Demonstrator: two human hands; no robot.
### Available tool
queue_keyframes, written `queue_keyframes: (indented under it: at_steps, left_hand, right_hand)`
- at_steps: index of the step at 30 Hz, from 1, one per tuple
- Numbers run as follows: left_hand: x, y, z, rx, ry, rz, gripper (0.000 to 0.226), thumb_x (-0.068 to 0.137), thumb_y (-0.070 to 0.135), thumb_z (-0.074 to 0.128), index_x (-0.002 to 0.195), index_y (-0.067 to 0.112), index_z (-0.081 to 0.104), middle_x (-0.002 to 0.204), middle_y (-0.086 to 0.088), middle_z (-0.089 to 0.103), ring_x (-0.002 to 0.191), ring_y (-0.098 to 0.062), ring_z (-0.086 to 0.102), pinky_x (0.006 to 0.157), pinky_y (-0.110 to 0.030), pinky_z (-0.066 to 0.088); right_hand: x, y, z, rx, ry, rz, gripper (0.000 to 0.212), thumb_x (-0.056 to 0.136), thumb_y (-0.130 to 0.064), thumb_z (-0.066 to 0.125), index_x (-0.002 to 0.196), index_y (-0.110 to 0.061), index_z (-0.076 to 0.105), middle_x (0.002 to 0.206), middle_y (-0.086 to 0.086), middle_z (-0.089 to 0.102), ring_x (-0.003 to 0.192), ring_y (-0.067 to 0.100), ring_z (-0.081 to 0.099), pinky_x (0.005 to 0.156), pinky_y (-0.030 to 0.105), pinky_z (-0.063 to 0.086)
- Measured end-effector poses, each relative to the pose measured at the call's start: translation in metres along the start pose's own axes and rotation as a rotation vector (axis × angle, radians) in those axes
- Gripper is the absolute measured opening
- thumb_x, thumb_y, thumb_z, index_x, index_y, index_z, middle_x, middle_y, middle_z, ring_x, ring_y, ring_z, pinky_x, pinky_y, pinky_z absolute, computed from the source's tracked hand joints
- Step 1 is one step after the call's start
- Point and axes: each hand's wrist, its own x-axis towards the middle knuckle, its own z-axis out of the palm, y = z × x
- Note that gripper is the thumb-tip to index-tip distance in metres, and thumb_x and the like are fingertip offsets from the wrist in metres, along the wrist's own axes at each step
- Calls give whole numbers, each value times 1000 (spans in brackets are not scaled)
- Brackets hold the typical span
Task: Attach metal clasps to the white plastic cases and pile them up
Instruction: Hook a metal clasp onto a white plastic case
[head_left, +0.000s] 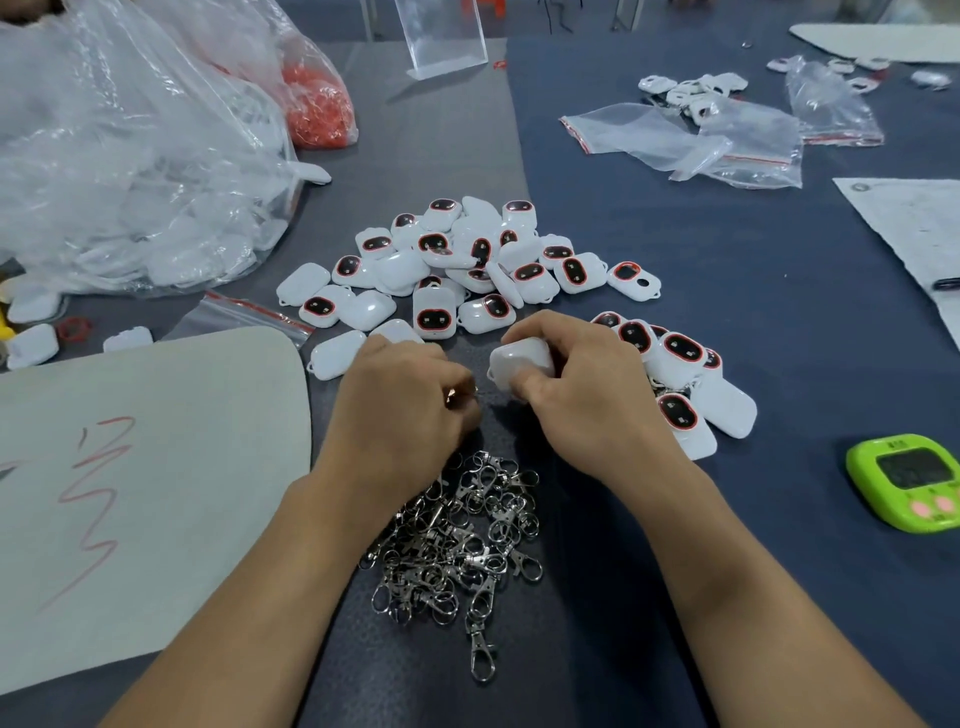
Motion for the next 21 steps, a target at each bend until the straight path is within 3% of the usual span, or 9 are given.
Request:
queue_keyframes:
  at_steps: [2, 5, 9, 15, 21]
  left_hand:
    - [4, -4, 2, -173, -57, -115, 7, 72, 29, 79, 78, 26, 80, 67, 9, 63, 70, -12, 55, 70, -25, 39]
    - [6, -12, 2, -309, -96, -159, 11, 70, 22, 84, 78, 28, 80, 61, 12, 58, 68, -3, 54, 59, -9, 33]
    - [5, -10, 3, -335, -110, -136, 15, 70, 21, 85, 81, 30, 81, 64, 11, 61, 68, -6, 57, 59, -10, 35]
    - [3, -10, 1, -313, -97, -109, 14, 70, 22, 85, 82, 29, 82, 63, 12, 60, 67, -5, 57, 58, -8, 33]
    - [0, -6, -1, -298, -69, -102, 11, 70, 30, 76, 79, 28, 81, 64, 9, 64, 67, -10, 56, 63, -19, 40]
  right_hand:
    - [0, 0, 0, -3, -9, -3, 24, 88, -16, 69, 102, -36, 70, 90, -14, 68, 80, 3, 62, 66, 17, 47]
    - [0, -1, 1, 36, -34, -16, 25, 88, -15, 68, 103, -35, 71, 84, -15, 68, 73, 3, 61, 63, 14, 46]
    - [-1, -2, 4, -4, -74, -31, 25, 90, -18, 67, 106, -37, 71, 88, -11, 69, 78, 3, 61, 63, 6, 42]
    - [2, -2, -1, 7, -150, -34, 28, 90, -11, 69, 107, -32, 73, 101, -3, 73, 90, 14, 64, 68, 9, 44]
    - [0, -5, -2, -40, -148, -46, 28, 88, -12, 70, 107, -33, 75, 102, -3, 74, 90, 13, 65, 69, 8, 45]
